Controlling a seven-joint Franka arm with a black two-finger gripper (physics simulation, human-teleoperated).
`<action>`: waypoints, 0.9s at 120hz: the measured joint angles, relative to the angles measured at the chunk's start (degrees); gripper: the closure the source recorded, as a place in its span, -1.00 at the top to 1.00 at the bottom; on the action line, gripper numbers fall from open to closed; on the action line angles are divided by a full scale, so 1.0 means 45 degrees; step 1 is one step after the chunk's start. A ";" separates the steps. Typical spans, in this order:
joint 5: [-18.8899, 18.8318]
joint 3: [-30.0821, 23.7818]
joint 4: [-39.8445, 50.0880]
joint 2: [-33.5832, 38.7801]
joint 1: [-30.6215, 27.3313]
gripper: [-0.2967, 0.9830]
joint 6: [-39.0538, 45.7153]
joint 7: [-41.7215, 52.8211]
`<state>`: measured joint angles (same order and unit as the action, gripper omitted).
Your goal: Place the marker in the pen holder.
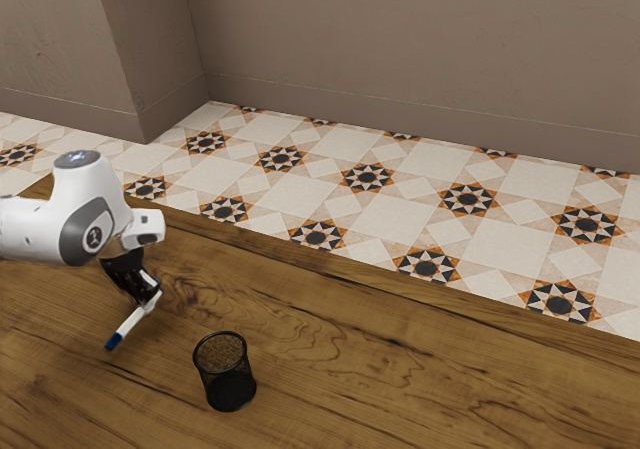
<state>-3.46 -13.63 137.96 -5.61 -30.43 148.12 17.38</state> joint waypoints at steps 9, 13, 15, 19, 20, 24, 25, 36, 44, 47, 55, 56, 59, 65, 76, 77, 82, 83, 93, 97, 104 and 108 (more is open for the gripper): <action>-0.0011 -0.0006 -0.0087 0.0856 0.0387 -0.69 -0.0078 -0.0036; 0.0024 0.0168 -0.0094 0.1363 0.0783 -0.69 -0.0112 -0.0063; 0.0039 0.0075 -0.0097 0.1621 0.0803 -0.69 -0.0128 -0.0084; 0.0065 0.0024 -0.0098 0.2143 0.1059 -0.69 -0.0155 -0.0140; 0.0069 0.0020 -0.0097 0.2254 0.1178 -0.69 -0.0160 -0.0158; 0.0085 0.0013 -0.0100 0.2781 0.2005 -0.69 -0.0176 -0.0248; 0.0088 0.0012 -0.0100 0.2915 0.2294 -0.69 -0.0174 -0.0275; 0.0116 -0.0014 -0.0106 0.3463 0.4961 -0.69 0.0280 -0.0632; 0.0282 -0.0030 -0.0100 0.3216 0.5847 -0.69 0.0923 -0.0910; 0.0342 -0.0033 -0.0085 0.3192 0.5975 -0.69 0.1117 -0.1005; 0.0508 -0.0033 0.0231 0.3377 0.6072 -0.68 0.1513 -0.1234; 0.0523 -0.0034 0.0289 0.3421 0.6074 -0.68 0.1553 -0.1262; 0.0570 -0.0049 0.0499 0.3578 0.6074 -0.68 0.1663 -0.1346; 0.0658 -0.0228 0.0893 0.3972 0.6055 -0.66 0.1844 -0.1514; 0.0785 -0.0601 0.1868 0.4772 0.6099 -0.65 0.2053 -0.1857; 0.0794 -0.0647 0.1996 0.4889 0.6097 -0.65 0.2063 -0.1893; 0.0837 -0.0817 0.2421 0.5341 0.6101 -0.64 0.2070 -0.2065; 0.0851 -0.0841 0.2476 0.5407 0.6101 -0.64 0.2067 -0.2098; 0.0975 -0.0948 0.2749 0.5704 0.6093 -0.64 0.2028 -0.2406; 0.1013 -0.0961 0.2798 0.5686 0.6089 -0.64 0.2011 -0.2518; 0.1063 -0.0972 0.2845 0.5402 0.6013 -0.64 0.1992 -0.2700; 0.1082 -0.0969 0.2854 0.5171 0.5936 -0.64 0.1992 -0.2797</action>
<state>1.41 -17.99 150.80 17.66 -3.72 157.09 4.79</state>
